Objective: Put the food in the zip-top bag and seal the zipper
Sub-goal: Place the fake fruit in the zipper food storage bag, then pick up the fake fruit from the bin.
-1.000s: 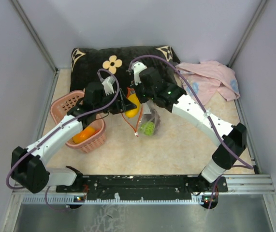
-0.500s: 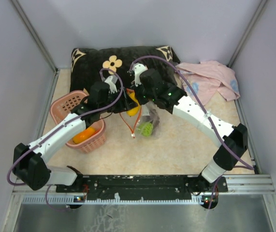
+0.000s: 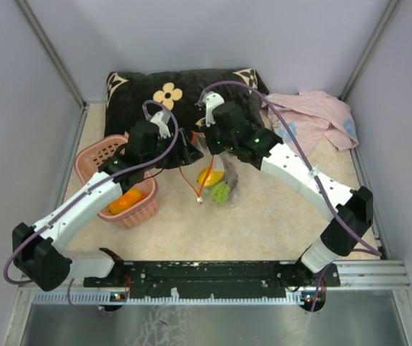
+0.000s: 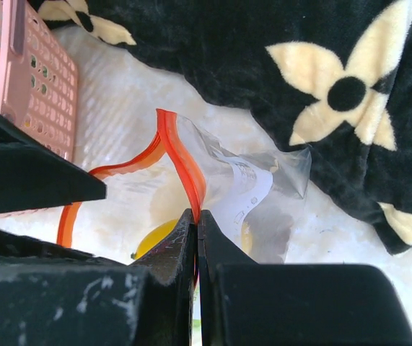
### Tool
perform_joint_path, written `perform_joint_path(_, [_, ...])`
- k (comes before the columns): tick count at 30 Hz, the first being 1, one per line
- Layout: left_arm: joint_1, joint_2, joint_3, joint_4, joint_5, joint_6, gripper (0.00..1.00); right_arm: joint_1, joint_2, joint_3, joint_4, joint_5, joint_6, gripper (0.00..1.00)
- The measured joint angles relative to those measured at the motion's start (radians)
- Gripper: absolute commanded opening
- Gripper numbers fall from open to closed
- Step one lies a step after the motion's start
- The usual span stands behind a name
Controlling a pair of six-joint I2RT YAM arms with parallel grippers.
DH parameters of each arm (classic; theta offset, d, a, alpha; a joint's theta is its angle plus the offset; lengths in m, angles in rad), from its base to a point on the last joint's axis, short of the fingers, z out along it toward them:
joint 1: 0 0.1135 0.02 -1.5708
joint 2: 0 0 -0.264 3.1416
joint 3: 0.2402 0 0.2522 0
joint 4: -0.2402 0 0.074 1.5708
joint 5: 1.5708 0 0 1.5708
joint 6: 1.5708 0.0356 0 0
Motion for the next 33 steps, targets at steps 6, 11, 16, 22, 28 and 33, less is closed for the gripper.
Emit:
perform_joint_path(6, [0.000,-0.082,0.045,-0.097,-0.073,0.021,0.88,-0.026,-0.021,-0.016,-0.002,0.018,0.003,0.00])
perform_joint_path(11, [0.002,-0.145,0.119,-0.256,-0.174,0.039,0.89,-0.050,-0.042,-0.026,-0.004,0.026,0.002,0.00])
perform_joint_path(16, [0.017,-0.158,0.156,-0.438,-0.268,0.026,0.91,-0.050,-0.047,-0.026,-0.004,0.027,-0.005,0.00])
perform_joint_path(22, [0.146,-0.171,0.156,-0.668,-0.331,-0.011,0.91,-0.050,-0.059,-0.048,-0.003,0.028,-0.030,0.00])
perform_joint_path(28, [0.310,-0.221,0.116,-0.781,-0.336,-0.077,0.96,-0.050,-0.087,-0.087,0.006,0.030,-0.056,0.00])
perform_joint_path(33, [0.359,-0.230,0.055,-0.805,-0.342,-0.145,0.97,-0.050,-0.122,-0.127,0.005,0.031,-0.072,0.00])
